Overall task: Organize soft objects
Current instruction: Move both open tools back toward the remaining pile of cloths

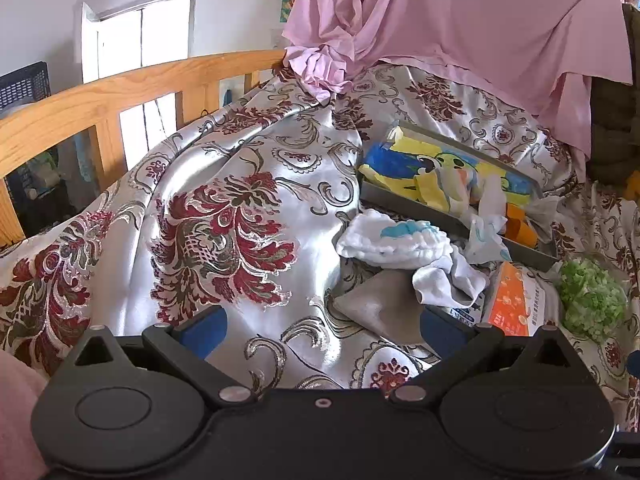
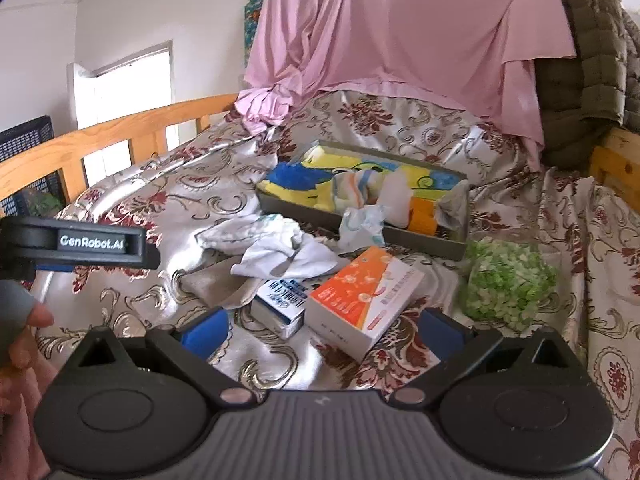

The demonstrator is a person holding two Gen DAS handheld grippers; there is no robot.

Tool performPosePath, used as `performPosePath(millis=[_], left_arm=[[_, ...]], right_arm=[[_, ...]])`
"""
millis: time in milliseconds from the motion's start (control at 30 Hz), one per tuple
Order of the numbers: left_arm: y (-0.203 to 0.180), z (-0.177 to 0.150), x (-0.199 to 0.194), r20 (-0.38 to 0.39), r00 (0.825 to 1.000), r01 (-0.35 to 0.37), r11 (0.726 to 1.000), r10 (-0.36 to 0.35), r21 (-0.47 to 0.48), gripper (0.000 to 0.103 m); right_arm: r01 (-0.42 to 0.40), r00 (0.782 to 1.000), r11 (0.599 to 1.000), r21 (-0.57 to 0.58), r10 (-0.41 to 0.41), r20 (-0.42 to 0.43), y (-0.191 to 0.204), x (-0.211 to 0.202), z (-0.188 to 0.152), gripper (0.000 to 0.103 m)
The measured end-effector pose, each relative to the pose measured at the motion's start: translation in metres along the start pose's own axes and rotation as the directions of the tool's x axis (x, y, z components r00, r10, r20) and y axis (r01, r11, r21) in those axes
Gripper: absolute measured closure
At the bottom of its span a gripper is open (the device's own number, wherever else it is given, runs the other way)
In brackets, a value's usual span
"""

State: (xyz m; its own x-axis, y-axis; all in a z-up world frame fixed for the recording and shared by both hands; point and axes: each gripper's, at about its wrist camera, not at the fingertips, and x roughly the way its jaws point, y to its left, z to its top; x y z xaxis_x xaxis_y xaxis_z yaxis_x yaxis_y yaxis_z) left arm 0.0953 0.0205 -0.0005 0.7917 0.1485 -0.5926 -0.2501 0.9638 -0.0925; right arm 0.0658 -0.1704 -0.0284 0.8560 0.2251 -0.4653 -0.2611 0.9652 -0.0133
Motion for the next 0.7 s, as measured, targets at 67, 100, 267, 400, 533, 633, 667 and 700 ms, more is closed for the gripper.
performPosePath(millis=[67,100,267,400,533,633,667,700], left_arm=[[0.001,0.001,0.002,-0.005,1.000,-0.019,1.000,0.019,-0.004,0.001],[0.001,0.002,0.003,-0.010,0.999,-0.030,1.000,0.030,-0.008,0.001],[0.008,0.005,0.012,-0.053,0.996,-0.067,0.996,0.064,-0.052,0.001],[0.015,0.008,0.024,-0.119,0.990,-0.085,0.992,0.074,-0.093,0.001],[0.022,0.011,0.034,-0.158,0.984,-0.105,0.986,0.084,-0.129,0.001],[0.025,0.017,0.042,-0.186,0.979,-0.107,0.985,0.081,-0.138,0.001],[0.026,0.018,0.044,-0.189,0.979,-0.107,0.985,0.081,-0.135,0.001],[0.026,0.020,0.046,-0.189,0.979,-0.107,0.986,0.081,-0.128,0.001]], right_arm=[[-0.014,1.000,1.000,-0.011,0.014,-0.003,0.003,0.002,0.000,0.000],[-0.020,1.000,1.000,-0.020,0.020,-0.006,0.004,0.003,-0.001,0.000],[-0.041,0.999,0.998,-0.041,0.041,-0.021,0.010,0.006,-0.002,0.000],[-0.087,0.995,0.996,-0.030,0.085,-0.055,0.010,0.014,-0.002,0.000],[-0.111,0.990,0.994,-0.015,0.109,-0.084,0.009,0.023,0.000,0.000],[-0.136,0.986,0.990,-0.037,0.132,-0.100,0.010,0.032,0.007,0.000],[-0.137,0.986,0.989,-0.054,0.132,-0.100,0.010,0.035,0.009,0.000],[-0.135,0.987,0.988,-0.072,0.128,-0.099,0.011,0.037,0.012,0.000]])
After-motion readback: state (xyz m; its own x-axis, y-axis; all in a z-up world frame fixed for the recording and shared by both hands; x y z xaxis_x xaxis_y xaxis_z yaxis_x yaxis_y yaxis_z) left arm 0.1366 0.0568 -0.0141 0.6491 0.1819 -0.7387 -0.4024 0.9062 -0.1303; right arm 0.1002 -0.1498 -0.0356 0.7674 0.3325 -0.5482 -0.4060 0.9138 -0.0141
